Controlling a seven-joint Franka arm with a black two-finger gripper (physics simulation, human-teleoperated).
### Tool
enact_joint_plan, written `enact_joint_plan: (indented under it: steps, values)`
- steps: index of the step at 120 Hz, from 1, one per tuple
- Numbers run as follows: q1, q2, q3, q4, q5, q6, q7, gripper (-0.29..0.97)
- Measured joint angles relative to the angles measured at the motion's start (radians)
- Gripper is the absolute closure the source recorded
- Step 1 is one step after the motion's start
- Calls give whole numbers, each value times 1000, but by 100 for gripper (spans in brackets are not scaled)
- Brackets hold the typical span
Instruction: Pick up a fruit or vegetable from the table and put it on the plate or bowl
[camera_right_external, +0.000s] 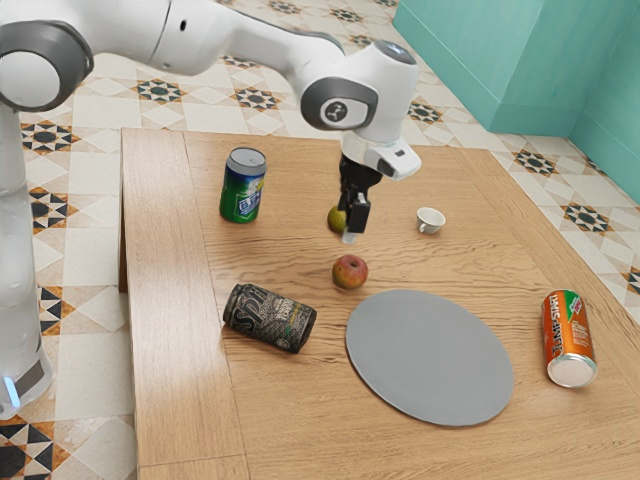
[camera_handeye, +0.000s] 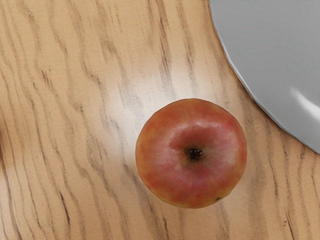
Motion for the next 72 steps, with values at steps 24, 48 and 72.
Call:
enact_joint_plan:
  steps: [24, 48, 72]
  values:
    - [73, 41, -59, 15, -7, 5, 12, 0]
    - [63, 97, -111, 29, -13, 7, 18, 0]
    - [88, 124, -119, 30, -28, 8, 22, 0]
